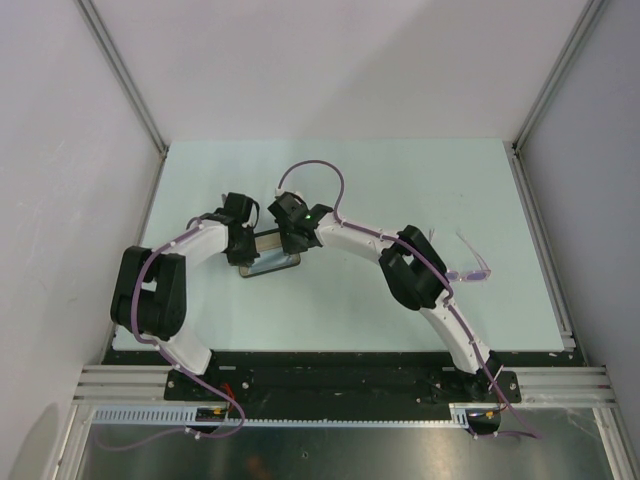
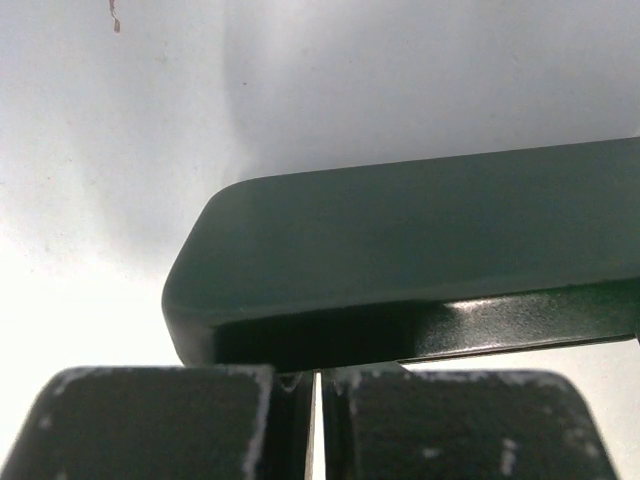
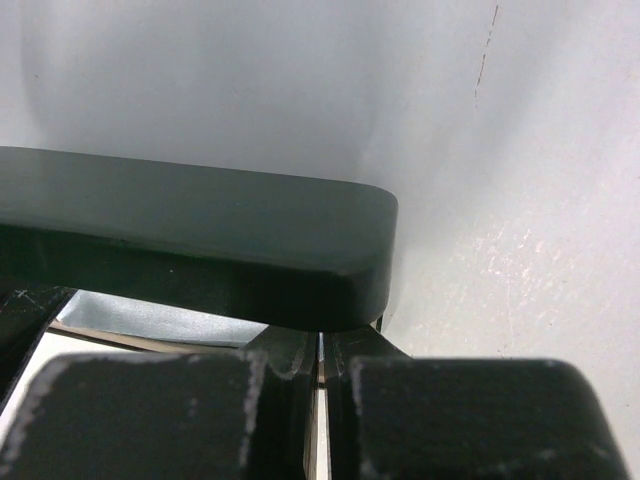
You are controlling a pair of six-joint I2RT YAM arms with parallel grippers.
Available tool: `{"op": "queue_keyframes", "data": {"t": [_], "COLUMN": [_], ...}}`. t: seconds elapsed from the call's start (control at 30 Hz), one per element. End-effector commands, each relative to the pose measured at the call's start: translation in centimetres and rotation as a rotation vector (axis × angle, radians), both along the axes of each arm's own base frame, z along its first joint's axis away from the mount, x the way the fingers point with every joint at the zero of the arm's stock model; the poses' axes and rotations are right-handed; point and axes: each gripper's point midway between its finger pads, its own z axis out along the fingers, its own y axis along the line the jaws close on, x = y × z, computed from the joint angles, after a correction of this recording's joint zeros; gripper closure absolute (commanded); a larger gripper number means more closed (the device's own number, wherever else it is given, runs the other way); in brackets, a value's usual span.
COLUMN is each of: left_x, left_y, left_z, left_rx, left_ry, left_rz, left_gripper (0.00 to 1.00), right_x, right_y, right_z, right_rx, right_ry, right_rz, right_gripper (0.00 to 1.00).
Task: Organize the sunglasses
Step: Place the folded cleaning cloth in the sunglasses case, then smooth out the folded cleaning cloth near the sunglasses case.
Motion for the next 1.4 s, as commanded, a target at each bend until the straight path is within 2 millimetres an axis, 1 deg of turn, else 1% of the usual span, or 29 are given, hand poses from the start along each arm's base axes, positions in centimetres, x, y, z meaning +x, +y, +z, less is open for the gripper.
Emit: {"op": "queue_keyframes", "data": {"t": [0.0,0.13,0.2,0.27,0.3,0.37,0.43,0.53,0.6,0.7,0.77,0.8,0.9,1.03,1.1,1.13,1.2,1.23,1.3,1.33,1.37], "left_x": [0.3,0.2,0.3,0.3,0.3,0.3,0.2,0.1,0.3,0.5,0.5,0.5,0.5,0.6,0.7,0.6,0.6,0.5,0.6,0.7,0.6], "left_y": [0.8,0.6,0.4,0.1,0.1,-0.1,-0.1,-0.1,-0.1,0.0,0.1,0.2,0.2,-0.1,-0.4,-0.7,-1.0,-1.1,-1.6,-1.8,-2.0], "left_z": [0.6,0.4,0.4,0.4,0.4,0.4,0.4,0.5,1.0,1.7,2.1,2.5,3.1,3.9,3.9,3.8,3.5,3.4,3.0,3.0,2.7], "left_rx": [0.025,0.018,0.01,-0.002,-0.003,-0.012,-0.012,-0.016,-0.017,-0.015,-0.016,-0.016,-0.019,-0.038,-0.05,-0.065,-0.081,-0.089,-0.109,-0.119,-0.128], "left_ry": [-0.022,-0.012,-0.014,-0.009,-0.009,-0.008,-0.007,-0.009,-0.026,-0.052,-0.063,-0.076,-0.093,-0.112,-0.109,-0.103,-0.09,-0.084,-0.069,-0.065,-0.051], "left_rz": [0.042,0.037,0.034,0.028,0.027,0.024,0.022,0.021,0.023,0.028,0.032,0.035,0.037,0.034,0.029,0.025,0.024,0.026,0.025,0.022,0.02], "left_gripper": [0.99,1.0,1.0,0.98,0.94,0.92,0.89,0.87,0.84,0.77,0.74,0.69,0.63,0.63,0.64,0.66,0.7,0.71,0.76,0.78,0.79], "right_x": [0.8,0.6,0.6,0.5,0.5,0.6,0.7,0.8,0.9,1.0,1.1,1.2,1.3,1.3,1.2,1.1,0.9,0.8,0.5,0.2,0.1], "right_y": [0.3,0.0,-0.3,-0.5,-0.6,-0.8,-0.8,-0.7,-0.5,-0.4,-0.4,-0.4,-0.6,-0.6,-0.6,-0.5,-0.4,-0.3,-0.1,0.0,0.1], "right_z": [1.4,1.0,0.8,0.7,0.8,1.0,1.5,2.3,2.7,3.7,4.5,4.6,5.3,6.2,6.5,6.5,6.6,6.5,6.2,5.7,5.5], "right_rx": [0.012,0.0,-0.012,-0.021,-0.021,-0.027,-0.025,-0.014,-0.004,0.007,0.017,0.02,0.018,0.023,0.026,0.026,0.026,0.027,0.028,0.024,0.025], "right_ry": [-0.047,-0.034,-0.025,-0.024,-0.024,-0.029,-0.038,-0.053,-0.061,-0.08,-0.093,-0.095,-0.112,-0.129,-0.139,-0.139,-0.141,-0.141,-0.132,-0.123,-0.12], "right_rz": [-0.002,-0.008,-0.016,-0.018,-0.02,-0.026,-0.03,-0.033,-0.031,-0.029,-0.032,-0.034,-0.042,-0.048,-0.043,-0.042,-0.034,-0.031,-0.02,-0.013,-0.007], "right_gripper": [1.0,1.0,0.98,0.93,0.91,0.85,0.82,0.72,0.69,0.68,0.66,0.65,0.62,0.59,0.59,0.59,0.63,0.71,0.79,0.87,0.9]}}
